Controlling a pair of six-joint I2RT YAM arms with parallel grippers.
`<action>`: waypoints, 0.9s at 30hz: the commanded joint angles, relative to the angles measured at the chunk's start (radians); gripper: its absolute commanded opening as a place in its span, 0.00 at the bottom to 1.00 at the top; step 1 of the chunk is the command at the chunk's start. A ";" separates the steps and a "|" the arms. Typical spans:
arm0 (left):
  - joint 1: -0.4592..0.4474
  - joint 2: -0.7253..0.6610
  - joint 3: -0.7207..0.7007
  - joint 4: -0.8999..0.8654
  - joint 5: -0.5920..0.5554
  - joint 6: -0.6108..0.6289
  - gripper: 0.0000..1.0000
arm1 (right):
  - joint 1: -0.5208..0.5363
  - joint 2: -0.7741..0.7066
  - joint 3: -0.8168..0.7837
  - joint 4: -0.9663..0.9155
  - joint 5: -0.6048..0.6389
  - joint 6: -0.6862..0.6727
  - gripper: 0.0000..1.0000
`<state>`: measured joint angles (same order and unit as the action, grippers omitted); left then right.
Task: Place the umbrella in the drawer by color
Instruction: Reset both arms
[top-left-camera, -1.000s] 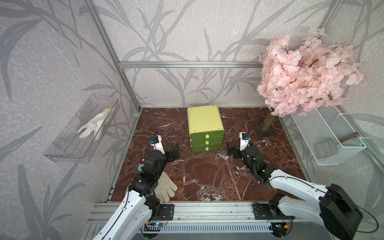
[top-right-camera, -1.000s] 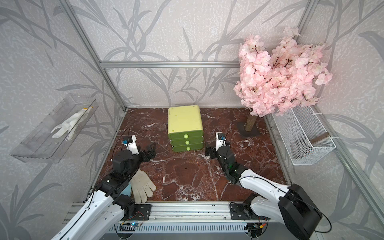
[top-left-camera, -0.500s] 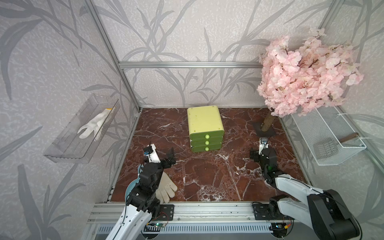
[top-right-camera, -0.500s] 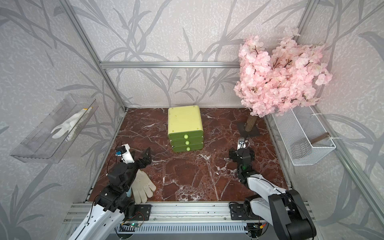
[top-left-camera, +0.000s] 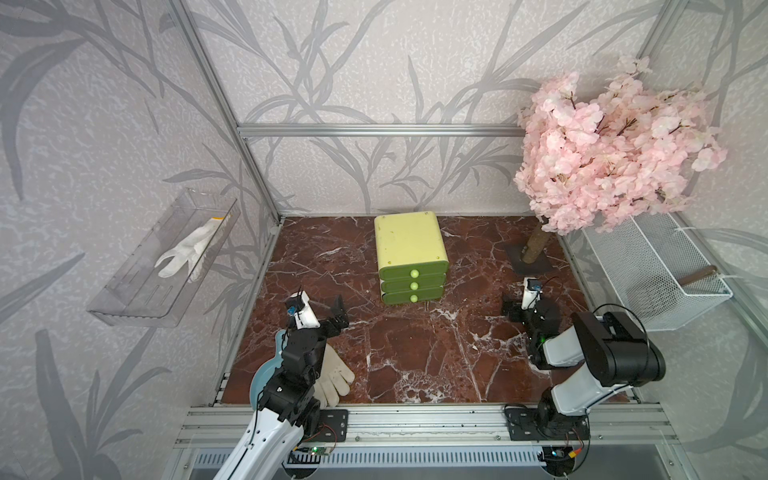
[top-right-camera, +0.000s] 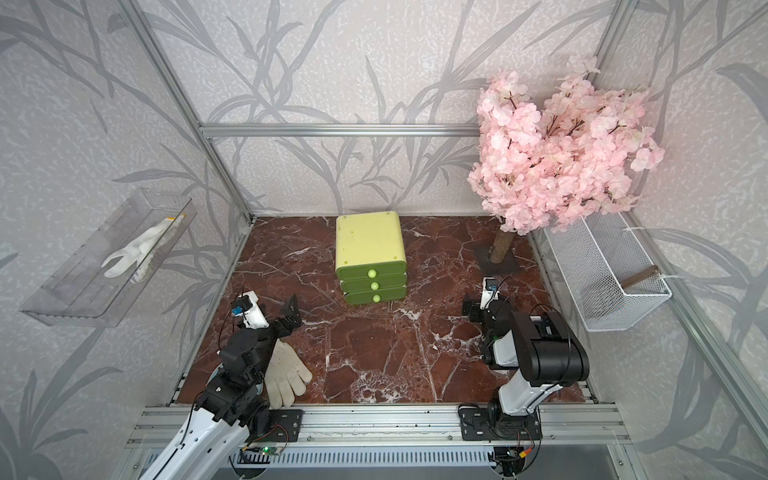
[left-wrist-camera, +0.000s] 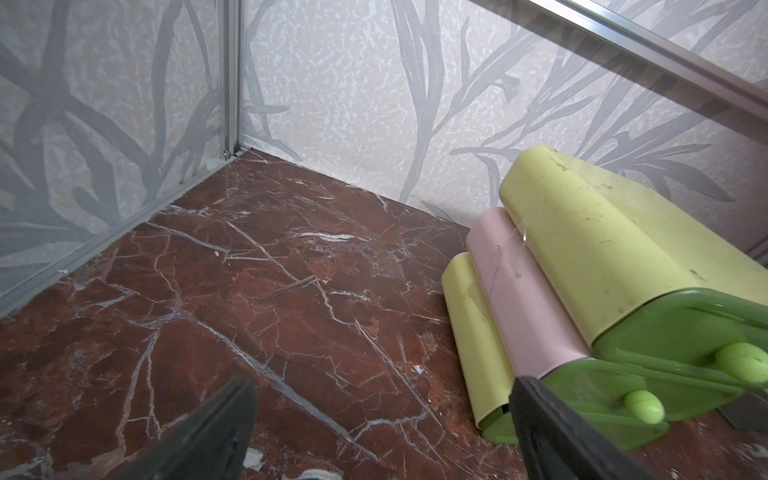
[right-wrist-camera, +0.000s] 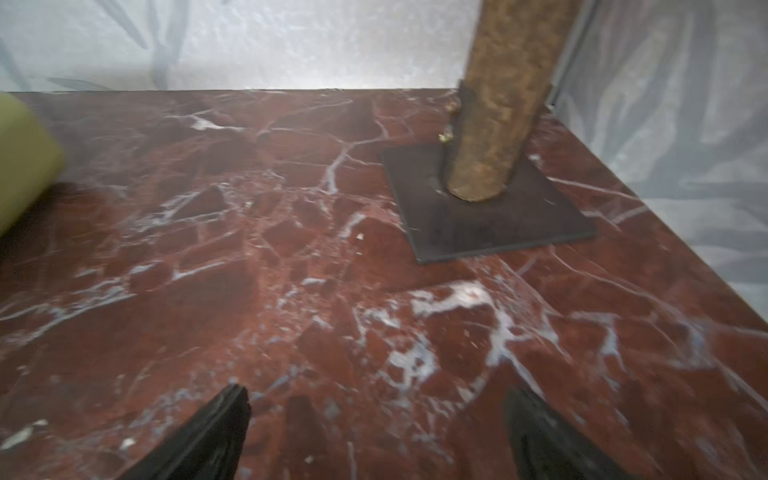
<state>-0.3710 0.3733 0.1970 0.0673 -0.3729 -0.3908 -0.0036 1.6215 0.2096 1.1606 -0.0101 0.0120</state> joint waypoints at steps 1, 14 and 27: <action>0.006 0.109 0.015 0.162 -0.160 0.085 1.00 | -0.009 -0.045 0.162 -0.209 -0.030 0.011 0.99; 0.209 0.606 -0.026 0.573 -0.525 0.295 1.00 | -0.030 -0.041 0.165 -0.203 -0.014 0.039 0.99; 0.298 1.127 0.219 0.764 0.096 0.418 1.00 | -0.029 -0.042 0.165 -0.201 -0.016 0.039 0.99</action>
<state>-0.0639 1.3746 0.3553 0.6987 -0.4789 -0.0624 -0.0315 1.5826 0.3771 0.9588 -0.0204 0.0383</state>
